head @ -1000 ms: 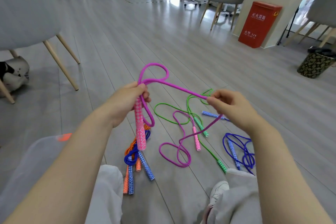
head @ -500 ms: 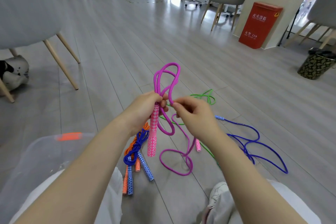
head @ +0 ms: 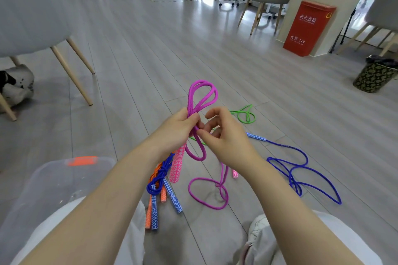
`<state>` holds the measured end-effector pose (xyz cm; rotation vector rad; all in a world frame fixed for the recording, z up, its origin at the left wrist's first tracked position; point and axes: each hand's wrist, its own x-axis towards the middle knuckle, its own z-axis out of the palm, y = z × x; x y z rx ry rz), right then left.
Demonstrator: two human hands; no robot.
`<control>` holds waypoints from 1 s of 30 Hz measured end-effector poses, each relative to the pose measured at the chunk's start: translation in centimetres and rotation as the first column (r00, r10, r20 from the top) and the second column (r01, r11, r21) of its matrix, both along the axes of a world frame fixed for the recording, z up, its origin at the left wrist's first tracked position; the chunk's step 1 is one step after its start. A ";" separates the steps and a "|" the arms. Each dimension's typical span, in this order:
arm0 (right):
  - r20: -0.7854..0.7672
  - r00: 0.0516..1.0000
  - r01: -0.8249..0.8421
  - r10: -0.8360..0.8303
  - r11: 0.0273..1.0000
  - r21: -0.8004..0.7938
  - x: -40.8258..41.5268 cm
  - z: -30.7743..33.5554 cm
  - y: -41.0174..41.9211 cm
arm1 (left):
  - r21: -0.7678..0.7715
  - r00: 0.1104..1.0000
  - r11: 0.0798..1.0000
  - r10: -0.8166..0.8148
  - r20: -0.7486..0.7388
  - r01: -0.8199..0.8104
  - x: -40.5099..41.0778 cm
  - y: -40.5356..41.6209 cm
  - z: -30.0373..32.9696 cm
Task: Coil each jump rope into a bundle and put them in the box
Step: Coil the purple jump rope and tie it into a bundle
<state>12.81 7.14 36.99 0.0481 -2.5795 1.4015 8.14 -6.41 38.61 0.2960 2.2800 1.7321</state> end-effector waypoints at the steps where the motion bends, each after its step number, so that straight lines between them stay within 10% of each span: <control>1: 0.026 1.000 0.000 0.001 1.000 -0.025 0.0 0.2 0.4 | 0.056 0.999 0.998 0.019 0.033 -0.021 0.0 0.0 0.2; 8: 0.205 0.975 -0.077 0.092 0.994 -0.081 0.1 1.3 3.8 | 0.590 0.924 0.761 0.035 0.381 -0.271 -2.0 -2.0 1.4; 14: 0.249 0.968 -0.023 0.022 1.000 0.002 1.0 2.7 7.9 | 0.604 0.807 0.544 0.305 0.505 -0.583 -4.8 -4.7 0.7; 17: 0.253 0.965 0.053 -0.075 0.994 0.093 0.9 2.3 9.0 | 0.471 0.788 0.634 0.531 0.311 -0.613 -4.8 -4.9 0.3; 21: 0.166 0.978 0.125 -0.127 0.992 0.020 0.5 2.0 7.7 | 0.213 0.891 0.881 0.447 -0.082 -0.422 -3.4 -3.4 0.4; 30: -0.030 1.000 -0.004 0.002 0.997 -0.078 -0.4 0.9 2.9 | -0.077 0.999 0.996 -0.044 0.001 0.044 -0.1 -0.2 0.0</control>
